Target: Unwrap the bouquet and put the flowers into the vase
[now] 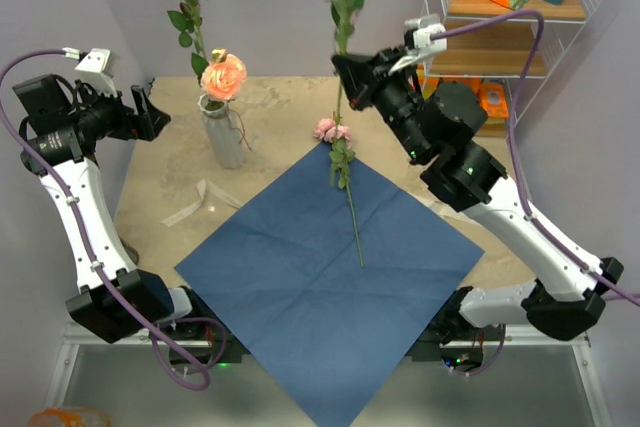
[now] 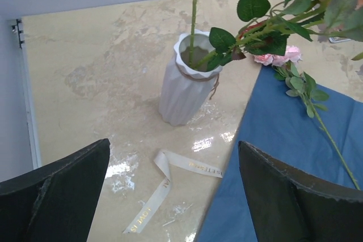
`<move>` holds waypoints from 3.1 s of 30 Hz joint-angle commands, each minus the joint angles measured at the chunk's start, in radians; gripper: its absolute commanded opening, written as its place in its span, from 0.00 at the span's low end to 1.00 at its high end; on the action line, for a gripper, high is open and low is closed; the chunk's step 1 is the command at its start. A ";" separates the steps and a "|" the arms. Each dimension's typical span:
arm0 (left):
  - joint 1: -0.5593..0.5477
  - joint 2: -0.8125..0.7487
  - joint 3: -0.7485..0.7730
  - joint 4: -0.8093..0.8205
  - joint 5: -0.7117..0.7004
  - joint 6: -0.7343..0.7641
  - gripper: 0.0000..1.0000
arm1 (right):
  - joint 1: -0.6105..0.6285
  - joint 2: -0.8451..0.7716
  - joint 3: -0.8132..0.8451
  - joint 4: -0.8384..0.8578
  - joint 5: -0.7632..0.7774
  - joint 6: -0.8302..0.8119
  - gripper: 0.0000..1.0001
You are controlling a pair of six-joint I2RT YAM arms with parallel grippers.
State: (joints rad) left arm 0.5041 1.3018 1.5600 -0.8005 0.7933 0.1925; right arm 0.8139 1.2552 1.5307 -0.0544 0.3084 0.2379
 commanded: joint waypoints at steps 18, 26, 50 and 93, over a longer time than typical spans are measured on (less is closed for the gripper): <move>0.013 0.016 -0.037 0.063 -0.040 -0.022 0.99 | 0.277 0.804 0.788 0.633 -0.440 -0.572 0.00; 0.042 0.017 -0.066 0.055 0.000 0.013 0.99 | 0.262 1.018 0.945 0.792 -0.394 -0.572 0.00; 0.099 0.093 -0.003 -0.006 0.083 0.061 0.99 | 0.188 1.165 0.909 0.978 -0.293 -0.555 0.00; 0.260 0.120 0.055 -0.143 0.336 0.208 0.99 | 0.128 1.241 0.856 0.663 -0.189 -0.381 0.14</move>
State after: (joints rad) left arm 0.7624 1.4506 1.5787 -0.9119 1.0576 0.3489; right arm 0.9451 2.5031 2.3848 0.6777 0.1104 -0.1650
